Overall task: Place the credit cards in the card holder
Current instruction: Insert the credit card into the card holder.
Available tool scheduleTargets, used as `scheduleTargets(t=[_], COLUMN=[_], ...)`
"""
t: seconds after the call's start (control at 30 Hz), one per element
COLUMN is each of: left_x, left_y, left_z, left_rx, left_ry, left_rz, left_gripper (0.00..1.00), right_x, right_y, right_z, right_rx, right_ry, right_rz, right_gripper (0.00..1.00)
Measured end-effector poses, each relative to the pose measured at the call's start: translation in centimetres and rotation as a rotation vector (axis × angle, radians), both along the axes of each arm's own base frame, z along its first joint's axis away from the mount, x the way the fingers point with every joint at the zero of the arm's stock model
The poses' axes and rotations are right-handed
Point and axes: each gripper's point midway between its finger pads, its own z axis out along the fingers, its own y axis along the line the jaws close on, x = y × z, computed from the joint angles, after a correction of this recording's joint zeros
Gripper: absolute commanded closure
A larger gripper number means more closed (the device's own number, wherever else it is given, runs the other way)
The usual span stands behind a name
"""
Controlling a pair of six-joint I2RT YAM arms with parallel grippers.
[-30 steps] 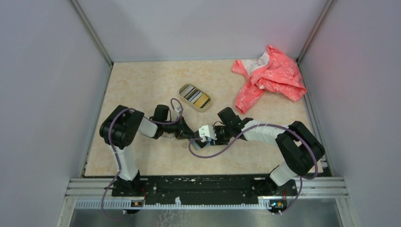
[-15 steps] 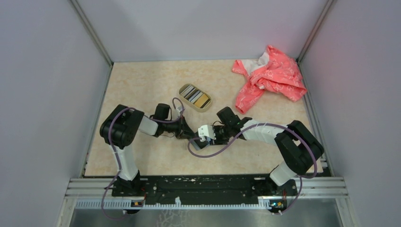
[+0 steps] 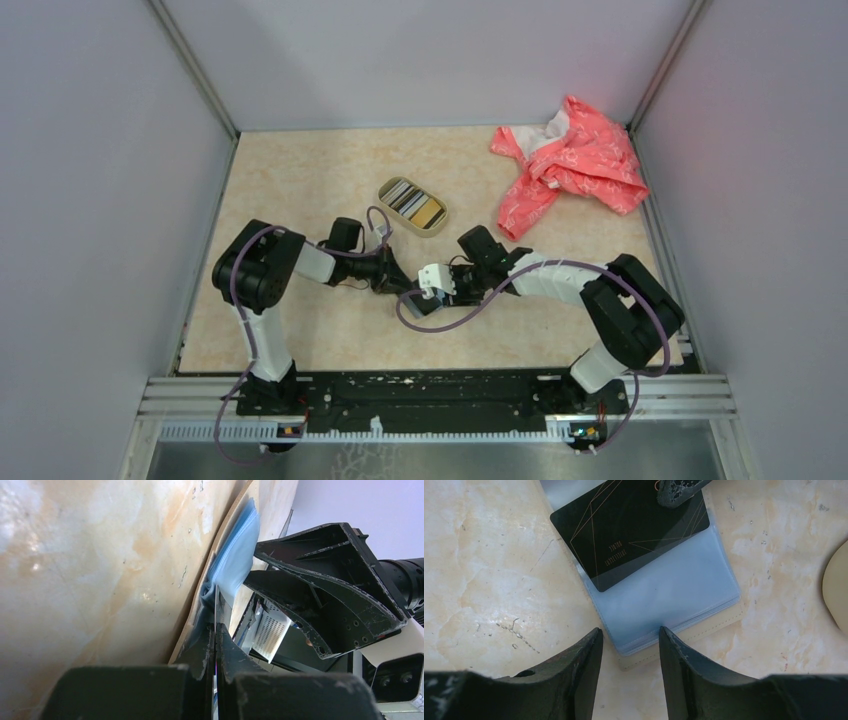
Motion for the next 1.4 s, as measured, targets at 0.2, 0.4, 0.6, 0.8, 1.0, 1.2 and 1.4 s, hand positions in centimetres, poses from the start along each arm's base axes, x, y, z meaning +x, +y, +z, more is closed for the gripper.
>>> scheduleTargets(t=[0.2, 0.4, 0.6, 0.8, 1.0, 1.2, 1.4], left_x=[-0.2, 0.0, 0.2, 0.3, 0.5, 0.6, 0.6], left_y=[0.1, 0.0, -0.3, -0.4, -0.6, -0.7, -0.7], left_z=[-0.1, -0.3, -0.5, -0.5, -0.4, -0.4, -0.4], left_rx=[0.009, 0.018, 0.019, 0.017, 0.009, 0.000, -0.003], left_ry=[0.015, 0.035, 0.054, 0.052, 0.050, 0.046, 0.043], left_rz=[-0.003, -0.009, -0.020, -0.024, -0.030, -0.034, -0.037], left_gripper=[1.00, 1.00, 1.00, 1.00, 0.98, 0.96, 0.94], right_x=[0.0, 0.0, 0.0, 0.0, 0.1, 0.2, -0.6], right_y=[0.0, 0.0, 0.0, 0.0, -0.1, -0.3, 0.6], right_z=[0.0, 0.0, 0.0, 0.0, 0.1, 0.3, 2.6], right_rx=[-0.001, -0.001, -0.002, -0.002, -0.009, -0.014, 0.069], right_ry=[0.000, 0.002, 0.002, 0.002, 0.001, 0.009, 0.024], right_rz=[-0.003, -0.007, -0.008, -0.009, -0.019, -0.049, -0.044], right_gripper=[0.54, 0.54, 0.54, 0.53, 0.48, 0.47, 0.60])
